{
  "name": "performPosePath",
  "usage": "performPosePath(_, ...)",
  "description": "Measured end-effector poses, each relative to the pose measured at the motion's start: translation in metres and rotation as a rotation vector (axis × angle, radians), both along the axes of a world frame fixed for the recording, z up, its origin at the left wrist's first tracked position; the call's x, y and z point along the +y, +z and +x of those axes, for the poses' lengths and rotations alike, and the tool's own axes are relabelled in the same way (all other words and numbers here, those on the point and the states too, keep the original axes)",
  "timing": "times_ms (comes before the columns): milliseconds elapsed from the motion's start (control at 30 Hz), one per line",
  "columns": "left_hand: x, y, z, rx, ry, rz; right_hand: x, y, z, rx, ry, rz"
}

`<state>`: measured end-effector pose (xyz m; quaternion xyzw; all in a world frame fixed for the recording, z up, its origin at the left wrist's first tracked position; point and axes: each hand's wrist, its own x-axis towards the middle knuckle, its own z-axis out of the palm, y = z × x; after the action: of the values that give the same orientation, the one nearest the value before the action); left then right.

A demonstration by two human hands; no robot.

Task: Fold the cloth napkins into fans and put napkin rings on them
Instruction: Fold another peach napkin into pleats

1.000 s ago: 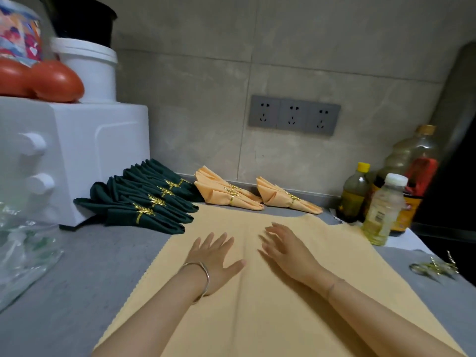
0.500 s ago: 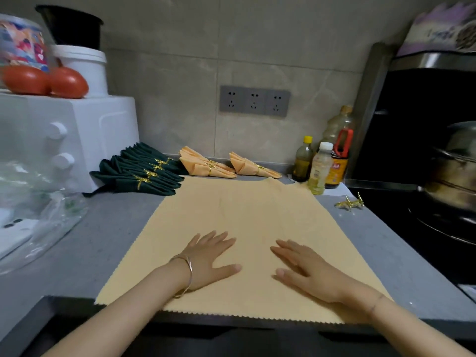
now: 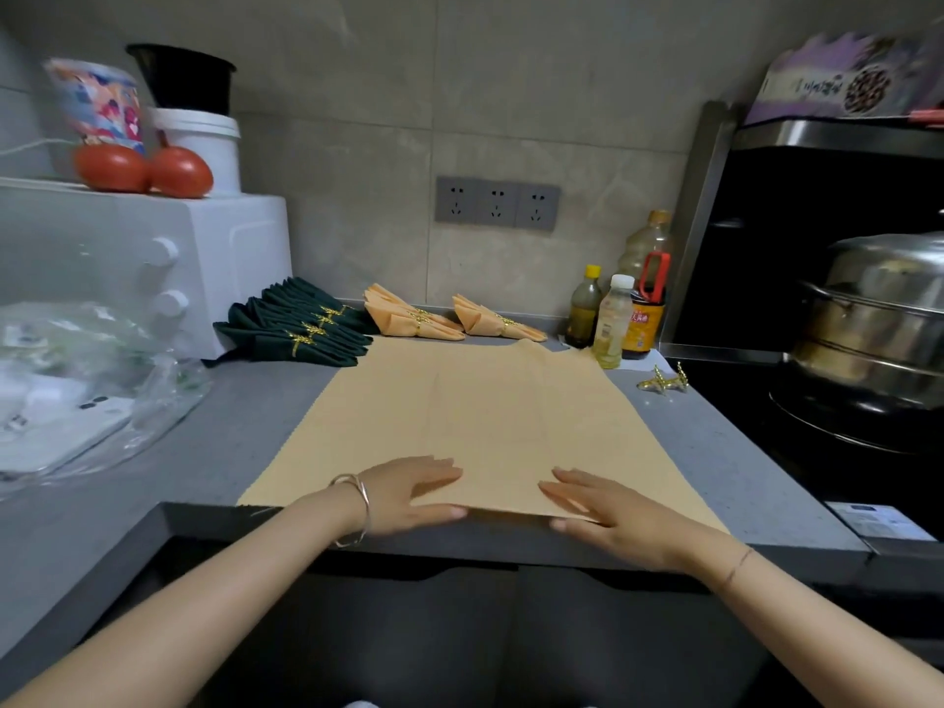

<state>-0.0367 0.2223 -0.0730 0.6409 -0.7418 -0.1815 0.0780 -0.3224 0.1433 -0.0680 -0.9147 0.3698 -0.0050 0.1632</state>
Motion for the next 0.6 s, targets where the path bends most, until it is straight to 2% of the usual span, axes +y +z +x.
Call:
performPosePath(67, 0.003, 0.003, 0.008, 0.088, 0.049, -0.001, -0.001, 0.004, -0.003, -0.025, -0.019, 0.077)
performPosePath(300, 0.013, 0.023, 0.038, 0.181, 0.125, 0.003, -0.008, 0.019, -0.008, -0.064, -0.059, 0.184)
performPosePath(600, 0.009, 0.026, 0.039, 0.134, 0.156, 0.037, -0.017, 0.021, -0.01, -0.006, -0.062, 0.195)
